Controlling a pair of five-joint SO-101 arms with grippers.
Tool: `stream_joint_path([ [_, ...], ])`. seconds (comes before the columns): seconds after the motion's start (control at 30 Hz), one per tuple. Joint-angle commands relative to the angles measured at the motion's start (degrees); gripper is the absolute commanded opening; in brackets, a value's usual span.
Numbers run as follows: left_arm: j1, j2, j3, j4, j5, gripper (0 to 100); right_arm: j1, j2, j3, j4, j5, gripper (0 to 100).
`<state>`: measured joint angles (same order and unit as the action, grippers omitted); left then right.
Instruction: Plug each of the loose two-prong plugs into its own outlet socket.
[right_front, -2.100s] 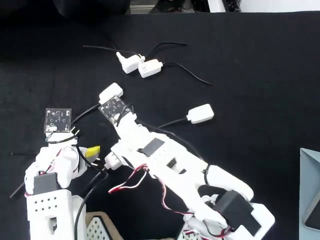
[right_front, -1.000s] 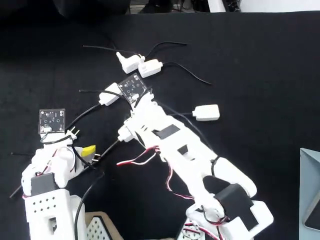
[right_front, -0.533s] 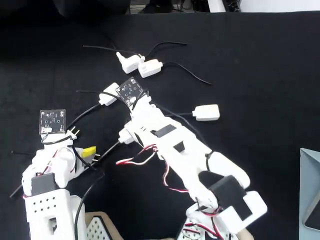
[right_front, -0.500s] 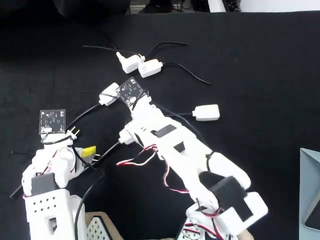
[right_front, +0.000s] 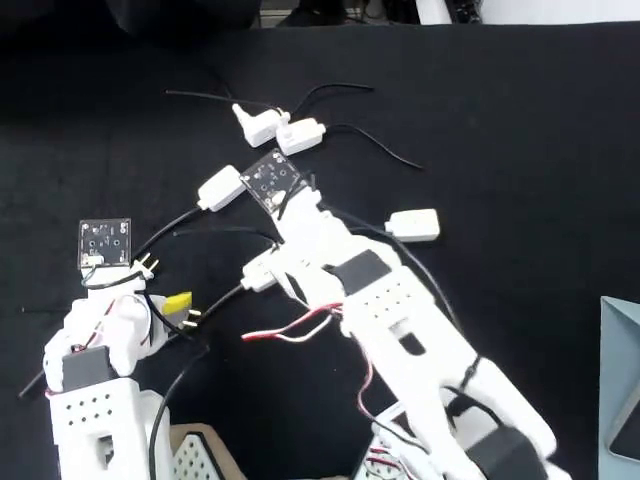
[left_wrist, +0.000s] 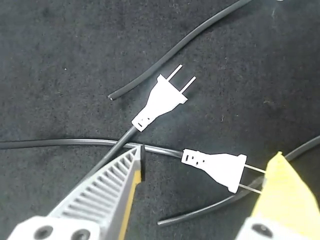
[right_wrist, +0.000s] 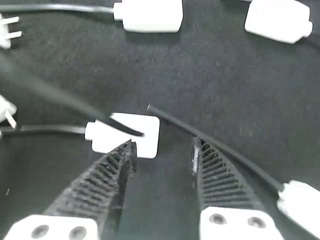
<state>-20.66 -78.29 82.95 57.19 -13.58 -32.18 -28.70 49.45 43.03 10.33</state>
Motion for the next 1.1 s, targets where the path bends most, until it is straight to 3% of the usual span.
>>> stream_joint_path([
  [0.0, -0.5, -0.4, -0.3, 0.4, 0.3, 38, 2.5, -5.8, -4.2, 9.1, 4.4, 17.7],
  [0.27, -0.5, -0.4, -1.5, 0.4, 0.3, 38, 3.0, -10.3, -0.9, 17.7, 2.7, 17.3],
  [0.4, -0.5, -0.4, -1.7, 0.4, 0.4, 38, 2.3, -9.4, 4.4, 9.8, 0.7, 17.7],
  [0.6, -1.9, -0.4, -1.3, 0.5, 0.4, 38, -4.9, -2.1, 8.6, 2.4, 0.0, 17.3],
  [0.77, -5.9, -0.4, -1.8, 0.3, 0.7, 38, -7.8, 7.5, 5.4, -1.4, -6.9, 13.6],
  [0.93, -6.5, -0.4, -1.8, 0.4, 0.7, 38, -7.1, 19.3, 0.2, -11.3, -7.0, 1.3],
  [1.07, -6.5, -0.4, -1.6, 0.4, 0.7, 38, -3.4, 25.7, -4.1, -16.1, -6.9, 1.7],
])
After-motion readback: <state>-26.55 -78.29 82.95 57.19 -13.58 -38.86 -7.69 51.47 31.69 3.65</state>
